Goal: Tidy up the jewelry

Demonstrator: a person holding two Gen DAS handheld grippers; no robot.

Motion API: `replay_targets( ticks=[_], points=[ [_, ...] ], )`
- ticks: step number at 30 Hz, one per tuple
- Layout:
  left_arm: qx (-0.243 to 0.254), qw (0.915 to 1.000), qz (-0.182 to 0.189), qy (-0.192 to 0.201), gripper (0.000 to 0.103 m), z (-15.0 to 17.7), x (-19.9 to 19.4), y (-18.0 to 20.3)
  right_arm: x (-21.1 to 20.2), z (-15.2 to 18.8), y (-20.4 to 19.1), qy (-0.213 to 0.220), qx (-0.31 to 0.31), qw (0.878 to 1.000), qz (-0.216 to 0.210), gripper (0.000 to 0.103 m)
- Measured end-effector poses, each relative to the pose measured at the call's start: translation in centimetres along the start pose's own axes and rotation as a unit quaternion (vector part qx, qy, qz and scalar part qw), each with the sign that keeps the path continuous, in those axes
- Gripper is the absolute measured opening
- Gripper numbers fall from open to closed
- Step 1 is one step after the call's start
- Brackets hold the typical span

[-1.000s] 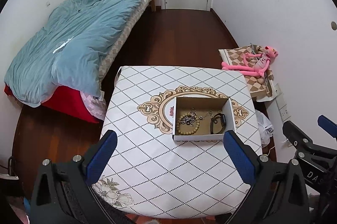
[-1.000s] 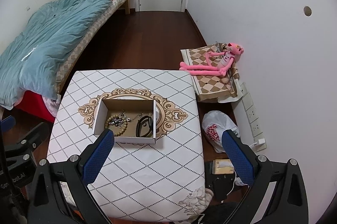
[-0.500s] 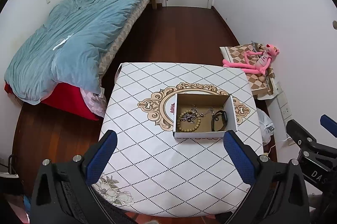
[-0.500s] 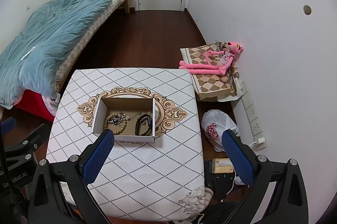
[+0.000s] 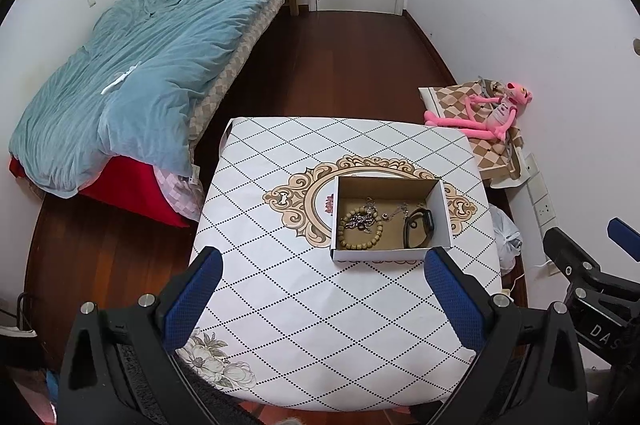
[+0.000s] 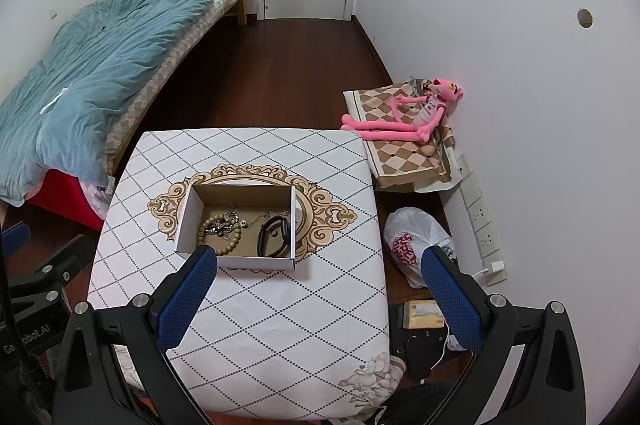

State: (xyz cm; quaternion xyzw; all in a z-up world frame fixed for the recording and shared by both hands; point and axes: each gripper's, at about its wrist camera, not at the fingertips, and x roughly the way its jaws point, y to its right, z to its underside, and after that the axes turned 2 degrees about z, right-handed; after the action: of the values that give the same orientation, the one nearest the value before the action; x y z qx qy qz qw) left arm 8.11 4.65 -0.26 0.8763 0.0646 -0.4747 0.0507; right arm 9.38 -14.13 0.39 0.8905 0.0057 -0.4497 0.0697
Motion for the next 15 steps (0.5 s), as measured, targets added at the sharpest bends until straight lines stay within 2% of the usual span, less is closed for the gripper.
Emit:
replay_targets(
  ticks=[15],
  points=[
    [0.001,1.0000,0.001,-0.003,0.103,0.06,0.13,0.04,0.58,0.29,-0.18,-0.004,-0.001,1.000,0.002,0.103]
  ],
)
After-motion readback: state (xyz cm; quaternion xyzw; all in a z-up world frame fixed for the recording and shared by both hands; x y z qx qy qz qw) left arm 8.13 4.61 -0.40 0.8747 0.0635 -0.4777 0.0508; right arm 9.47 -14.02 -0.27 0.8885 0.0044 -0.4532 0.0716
